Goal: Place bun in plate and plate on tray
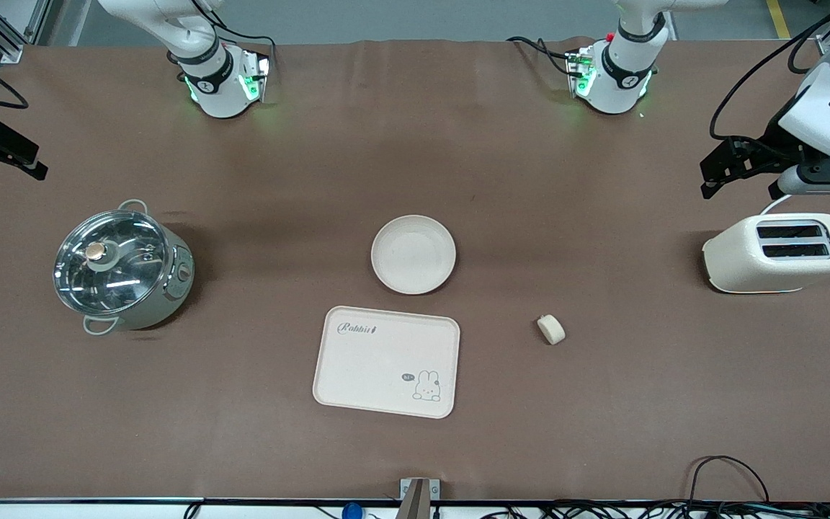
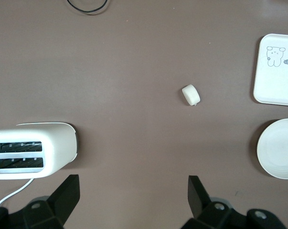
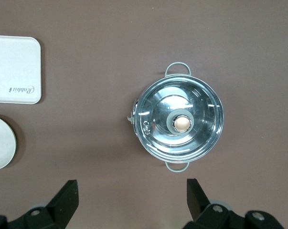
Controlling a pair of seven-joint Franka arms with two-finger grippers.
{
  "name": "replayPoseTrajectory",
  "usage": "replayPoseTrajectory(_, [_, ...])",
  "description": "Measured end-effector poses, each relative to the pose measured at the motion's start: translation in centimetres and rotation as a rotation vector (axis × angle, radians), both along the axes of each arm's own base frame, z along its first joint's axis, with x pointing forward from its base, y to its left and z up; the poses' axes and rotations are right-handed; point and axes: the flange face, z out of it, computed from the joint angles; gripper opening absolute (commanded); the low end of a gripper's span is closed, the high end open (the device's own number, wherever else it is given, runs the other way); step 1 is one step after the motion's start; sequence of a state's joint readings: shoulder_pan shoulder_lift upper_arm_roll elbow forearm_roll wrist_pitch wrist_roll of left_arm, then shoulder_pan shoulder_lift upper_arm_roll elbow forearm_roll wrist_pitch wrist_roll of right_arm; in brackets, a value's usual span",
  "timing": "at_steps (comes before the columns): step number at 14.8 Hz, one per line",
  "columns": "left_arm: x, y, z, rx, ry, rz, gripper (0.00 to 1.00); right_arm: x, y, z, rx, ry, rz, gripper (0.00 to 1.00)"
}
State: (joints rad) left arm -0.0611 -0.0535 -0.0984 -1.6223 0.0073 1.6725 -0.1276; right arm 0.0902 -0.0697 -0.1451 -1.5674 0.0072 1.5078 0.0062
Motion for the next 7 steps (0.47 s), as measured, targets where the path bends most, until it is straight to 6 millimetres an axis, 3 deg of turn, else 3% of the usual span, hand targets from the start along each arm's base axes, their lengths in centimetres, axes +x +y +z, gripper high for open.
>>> replayPoseTrajectory(5, [0.0, 0.0, 0.0, 0.001, 0.003, -0.002, 1.00, 0.0, -0.1, -0.1, -0.002, 0.005, -0.002, 1.00])
replayPoseTrajectory(7, [0.1, -0.5, -1.2, 0.006, 0.043, -0.012, 1.00, 0.0, 0.2, -0.3, -0.001, 0.011, 0.002, 1.00])
